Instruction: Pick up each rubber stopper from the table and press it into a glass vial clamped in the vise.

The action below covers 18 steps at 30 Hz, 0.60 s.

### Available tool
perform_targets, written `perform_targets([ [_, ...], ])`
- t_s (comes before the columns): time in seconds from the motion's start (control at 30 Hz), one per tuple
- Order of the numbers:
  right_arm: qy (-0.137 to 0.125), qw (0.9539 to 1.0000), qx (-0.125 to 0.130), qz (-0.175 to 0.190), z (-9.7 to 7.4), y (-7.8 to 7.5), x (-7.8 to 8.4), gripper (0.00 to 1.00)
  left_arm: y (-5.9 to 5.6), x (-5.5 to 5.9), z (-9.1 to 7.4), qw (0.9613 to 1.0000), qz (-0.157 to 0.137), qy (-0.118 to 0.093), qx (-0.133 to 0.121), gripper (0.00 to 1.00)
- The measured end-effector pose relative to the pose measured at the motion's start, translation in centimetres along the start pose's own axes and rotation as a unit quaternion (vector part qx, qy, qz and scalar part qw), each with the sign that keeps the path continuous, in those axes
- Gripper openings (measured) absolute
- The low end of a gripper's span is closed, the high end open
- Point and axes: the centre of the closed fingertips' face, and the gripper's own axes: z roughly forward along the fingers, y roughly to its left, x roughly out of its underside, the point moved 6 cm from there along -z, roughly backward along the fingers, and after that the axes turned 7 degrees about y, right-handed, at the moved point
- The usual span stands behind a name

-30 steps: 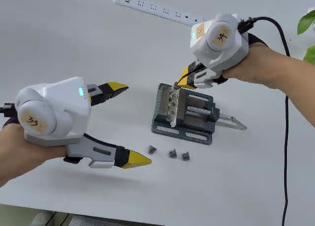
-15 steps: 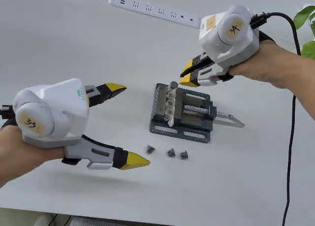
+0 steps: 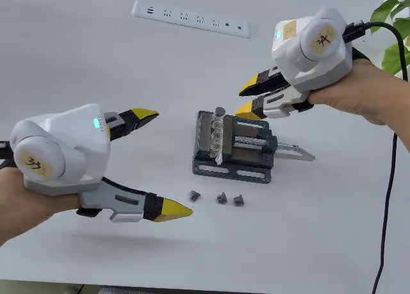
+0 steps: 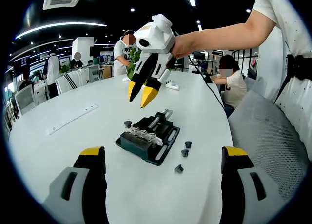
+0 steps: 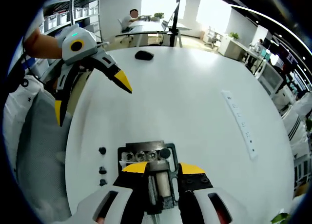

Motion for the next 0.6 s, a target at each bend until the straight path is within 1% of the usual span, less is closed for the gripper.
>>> perform_targets([
  [0.2, -0.026, 0.9994, 0.011, 0.018, -1.5, 0.9, 0.9, 0.21, -0.3, -0.5, -0.2, 1.0, 0.005, 0.005, -0.002, 0.99],
  [0.37, -0.047, 0.998, 0.019, 0.037, -2.4, 1.8, 2.4, 0.24, -0.7, -0.8, -0.4, 0.9998, 0.013, 0.013, -0.002, 0.99],
  [0.47, -0.059, 0.9969, 0.021, 0.047, -2.9, 2.9, 3.2, 0.25, -0.8, -1.1, -0.5, 0.9998, 0.013, 0.013, -0.006, 0.99],
  [0.6, -0.066, 0.9961, 0.021, 0.055, -3.2, 4.1, 4.3, 0.26, -1.1, -1.2, -0.6, 0.9997, 0.015, 0.015, -0.007, 0.99],
])
